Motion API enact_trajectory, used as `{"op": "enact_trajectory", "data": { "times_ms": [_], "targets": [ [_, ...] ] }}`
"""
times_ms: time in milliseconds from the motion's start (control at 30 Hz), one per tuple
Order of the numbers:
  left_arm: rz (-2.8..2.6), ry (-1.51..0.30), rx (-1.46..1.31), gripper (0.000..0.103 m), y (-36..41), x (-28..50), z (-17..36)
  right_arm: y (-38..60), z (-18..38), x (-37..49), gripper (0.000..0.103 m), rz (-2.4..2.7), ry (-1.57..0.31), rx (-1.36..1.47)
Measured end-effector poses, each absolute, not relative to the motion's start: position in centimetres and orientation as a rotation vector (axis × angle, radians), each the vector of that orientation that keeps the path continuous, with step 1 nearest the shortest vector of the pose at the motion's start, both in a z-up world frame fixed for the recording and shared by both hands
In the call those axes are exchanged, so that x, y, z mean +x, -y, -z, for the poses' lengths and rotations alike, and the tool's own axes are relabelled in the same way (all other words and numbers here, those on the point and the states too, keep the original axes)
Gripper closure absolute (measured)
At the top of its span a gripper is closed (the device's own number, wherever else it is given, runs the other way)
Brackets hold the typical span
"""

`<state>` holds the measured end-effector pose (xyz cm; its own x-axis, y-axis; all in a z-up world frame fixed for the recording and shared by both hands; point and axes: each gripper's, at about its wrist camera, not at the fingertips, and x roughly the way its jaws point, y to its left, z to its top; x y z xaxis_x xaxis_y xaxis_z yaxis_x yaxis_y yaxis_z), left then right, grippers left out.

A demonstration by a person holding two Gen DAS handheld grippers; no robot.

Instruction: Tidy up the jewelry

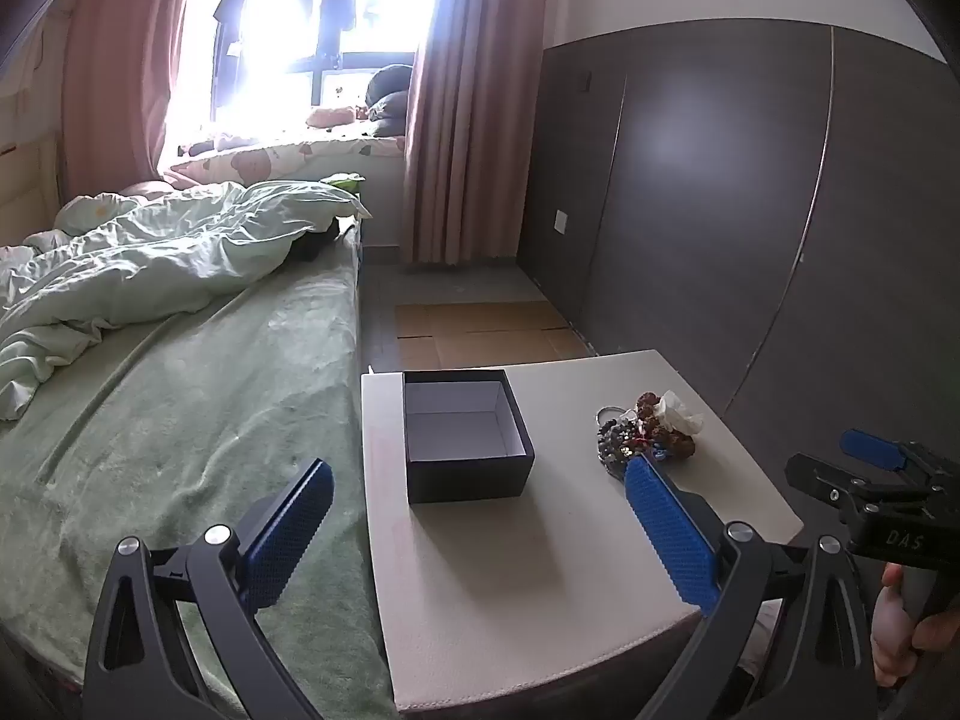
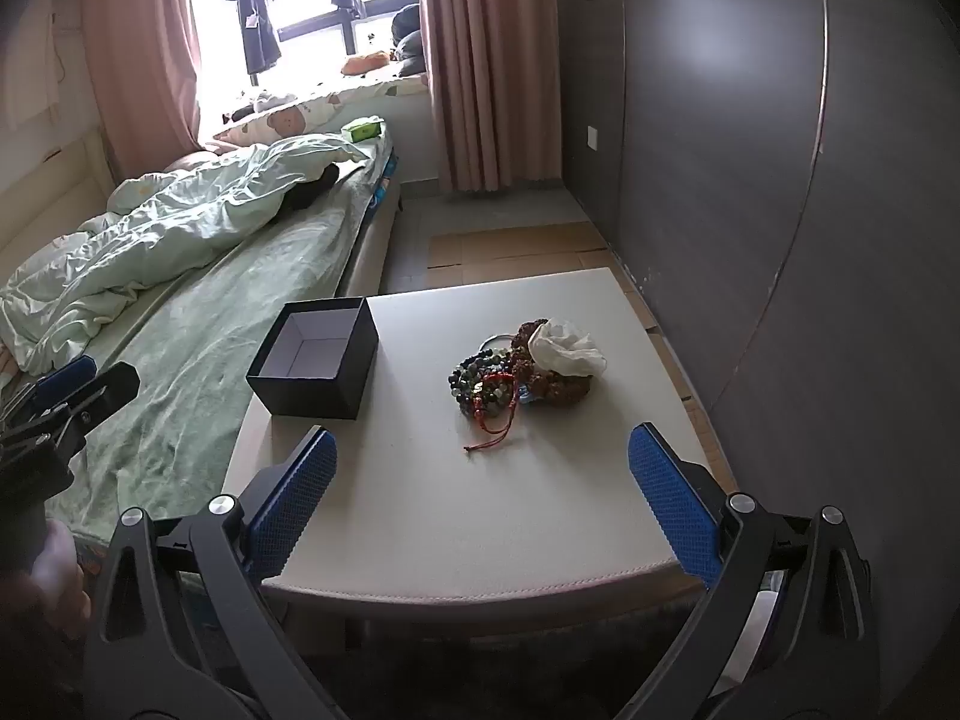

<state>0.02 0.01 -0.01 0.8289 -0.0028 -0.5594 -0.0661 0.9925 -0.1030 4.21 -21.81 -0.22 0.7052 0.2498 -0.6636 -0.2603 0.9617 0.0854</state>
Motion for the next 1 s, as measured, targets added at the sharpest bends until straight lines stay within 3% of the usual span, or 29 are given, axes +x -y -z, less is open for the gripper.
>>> {"op": "enact_trajectory", "data": {
  "times_ms": [1000],
  "targets": [
    [-0.039, -0.578, -0.115, 0.008, 0.34, -0.35, -0.47, 21.85, 0.07, 3.9, 0.006, -0.283, -0.73, -0.013]
  ]
}}
